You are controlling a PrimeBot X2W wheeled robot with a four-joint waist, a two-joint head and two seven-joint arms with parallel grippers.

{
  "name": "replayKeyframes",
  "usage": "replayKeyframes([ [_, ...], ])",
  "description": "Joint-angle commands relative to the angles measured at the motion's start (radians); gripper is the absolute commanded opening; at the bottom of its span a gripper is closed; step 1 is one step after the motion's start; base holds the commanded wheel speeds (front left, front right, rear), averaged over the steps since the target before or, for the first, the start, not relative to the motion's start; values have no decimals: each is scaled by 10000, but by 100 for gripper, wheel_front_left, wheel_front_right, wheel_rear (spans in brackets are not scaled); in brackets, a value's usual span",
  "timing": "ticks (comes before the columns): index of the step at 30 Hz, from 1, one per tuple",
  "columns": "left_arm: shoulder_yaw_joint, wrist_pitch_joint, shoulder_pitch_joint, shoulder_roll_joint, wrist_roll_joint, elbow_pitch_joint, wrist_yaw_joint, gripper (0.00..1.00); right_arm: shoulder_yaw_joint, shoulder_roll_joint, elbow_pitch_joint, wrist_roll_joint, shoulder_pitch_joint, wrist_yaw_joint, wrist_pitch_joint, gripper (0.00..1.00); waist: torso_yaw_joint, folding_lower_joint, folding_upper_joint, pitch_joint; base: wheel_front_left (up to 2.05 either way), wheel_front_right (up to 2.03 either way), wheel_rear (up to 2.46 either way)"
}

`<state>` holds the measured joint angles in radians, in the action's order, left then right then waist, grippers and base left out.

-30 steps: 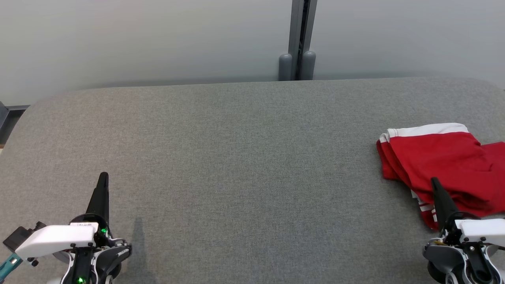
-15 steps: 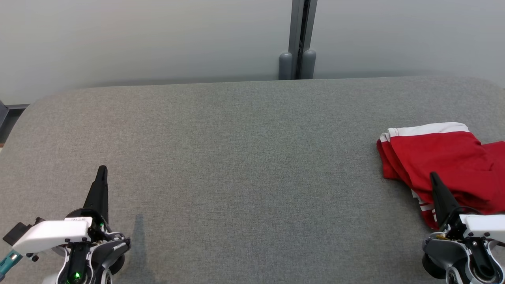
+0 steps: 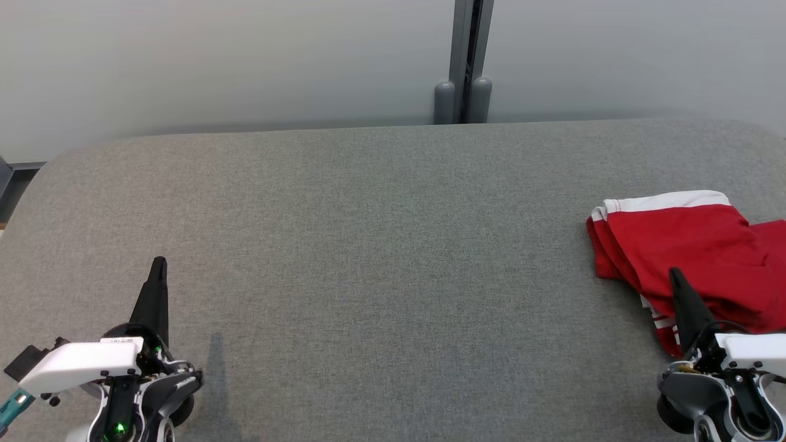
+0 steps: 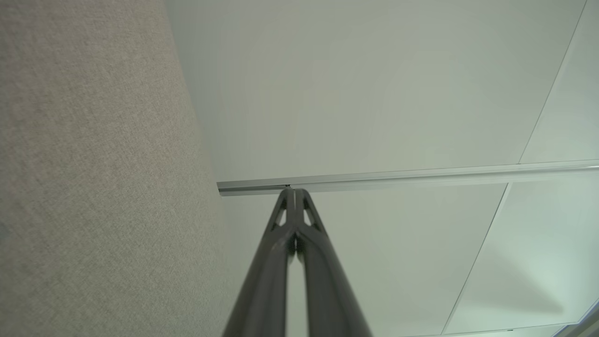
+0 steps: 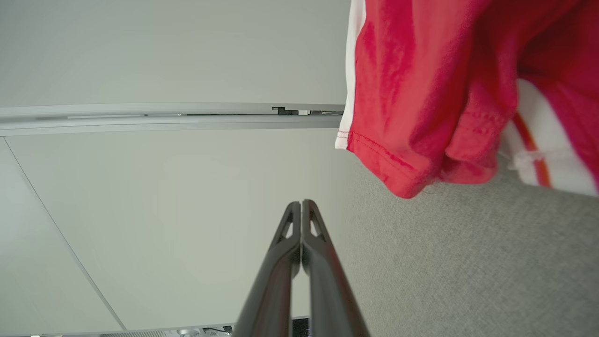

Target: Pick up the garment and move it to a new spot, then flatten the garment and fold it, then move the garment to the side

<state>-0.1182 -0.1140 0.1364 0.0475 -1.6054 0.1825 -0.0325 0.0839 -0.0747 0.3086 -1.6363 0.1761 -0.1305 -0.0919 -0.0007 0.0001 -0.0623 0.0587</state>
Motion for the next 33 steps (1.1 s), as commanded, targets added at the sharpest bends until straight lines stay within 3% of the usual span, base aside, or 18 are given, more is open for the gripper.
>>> replayKeyframes([
  [1,-52,-30,143,53,-36,-26,27,0,-10,-90,15,-62,74,-4,28,0,0,-1,0,0,0,0,0],
  [33,-50,-28,143,52,-37,-26,28,0,-238,-252,-14,-278,40,-4,228,0,0,-1,0,0,0,0,0],
])
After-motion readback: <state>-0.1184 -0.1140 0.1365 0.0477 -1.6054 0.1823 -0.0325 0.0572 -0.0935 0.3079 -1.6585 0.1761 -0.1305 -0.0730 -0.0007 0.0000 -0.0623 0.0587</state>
